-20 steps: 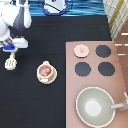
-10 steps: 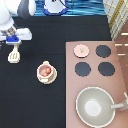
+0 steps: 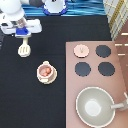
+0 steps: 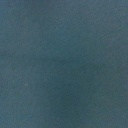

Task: Take the lid off the pot, put the pot on the plate, and use the tool to push the pot to the front of the table.

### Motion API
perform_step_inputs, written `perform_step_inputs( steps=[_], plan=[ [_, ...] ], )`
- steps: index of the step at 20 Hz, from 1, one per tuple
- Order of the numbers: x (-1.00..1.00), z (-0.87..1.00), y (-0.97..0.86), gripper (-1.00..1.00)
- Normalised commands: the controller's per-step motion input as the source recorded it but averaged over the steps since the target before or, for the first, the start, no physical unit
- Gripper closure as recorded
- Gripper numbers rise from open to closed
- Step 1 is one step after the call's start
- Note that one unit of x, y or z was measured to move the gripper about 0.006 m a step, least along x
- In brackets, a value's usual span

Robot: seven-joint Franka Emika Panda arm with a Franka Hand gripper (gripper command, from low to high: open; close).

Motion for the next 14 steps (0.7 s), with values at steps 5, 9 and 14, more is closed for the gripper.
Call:
perform_step_inputs(
  steps=[5,9,14],
  plan=[
    [-0.82,-0.57,0.60,1.00],
    [-0.88,-0.59,0.20,1.00],
    [-0.02,-0.51,-0.28,1.00]
  ],
)
